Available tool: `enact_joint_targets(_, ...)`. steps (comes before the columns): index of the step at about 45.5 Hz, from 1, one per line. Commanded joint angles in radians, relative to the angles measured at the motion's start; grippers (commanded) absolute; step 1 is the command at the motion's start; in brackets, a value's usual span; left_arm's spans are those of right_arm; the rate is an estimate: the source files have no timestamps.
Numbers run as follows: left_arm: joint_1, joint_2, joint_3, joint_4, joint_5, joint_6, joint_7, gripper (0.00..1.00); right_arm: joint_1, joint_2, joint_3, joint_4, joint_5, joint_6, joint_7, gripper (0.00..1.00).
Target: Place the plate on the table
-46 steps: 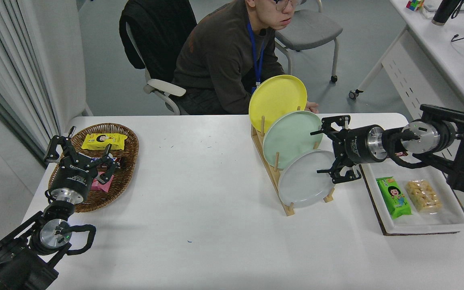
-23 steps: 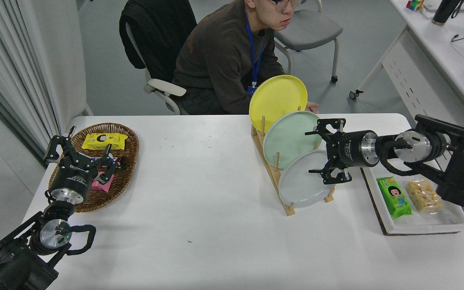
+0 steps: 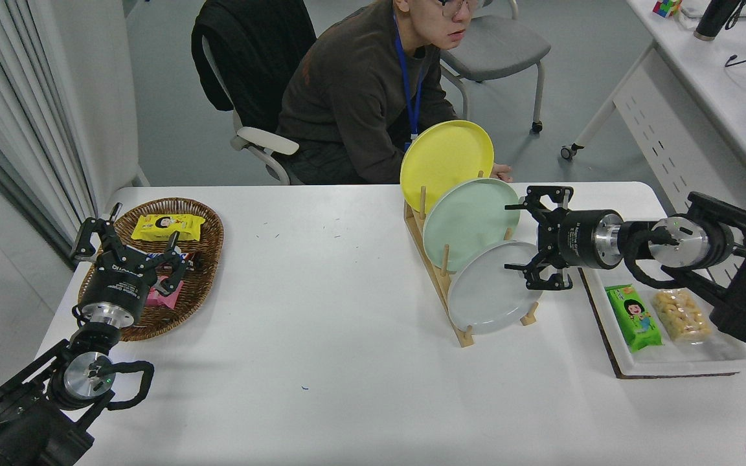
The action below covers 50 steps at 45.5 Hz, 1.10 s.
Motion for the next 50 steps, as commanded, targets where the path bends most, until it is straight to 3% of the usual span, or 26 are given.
enact_joint_targets(1, 0.000, 0.000, 0.000, 0.000, 0.000, 0.000, 0.000, 0.98, -0.015, -0.002, 0.024, 0.000, -0.005, -0.037, 0.000, 0.90)
enact_joint_targets(17, 0.000, 0.000, 0.000, 0.000, 0.000, 0.000, 0.000, 0.98, -0.015, 0.004, 0.023, 0.000, 0.001, -0.083, -0.001, 0.88)
enact_joint_targets(23, 0.000, 0.000, 0.000, 0.000, 0.000, 0.000, 0.000, 0.98, -0.014, 0.009, 0.021, 0.001, 0.005, -0.094, -0.001, 0.79)
enact_joint_targets(33, 0.000, 0.000, 0.000, 0.000, 0.000, 0.000, 0.000, 0.98, -0.005, 0.009, 0.023, 0.003, 0.005, -0.094, -0.001, 0.78)
enact_joint_targets(45, 0.000, 0.000, 0.000, 0.000, 0.000, 0.000, 0.000, 0.98, 0.000, 0.003, 0.024, 0.012, 0.015, -0.079, -0.007, 0.60)
enact_joint_targets(50, 0.000, 0.000, 0.000, 0.000, 0.000, 0.000, 0.000, 0.98, 0.003, 0.003, 0.021, 0.015, 0.018, -0.077, -0.010, 0.58)
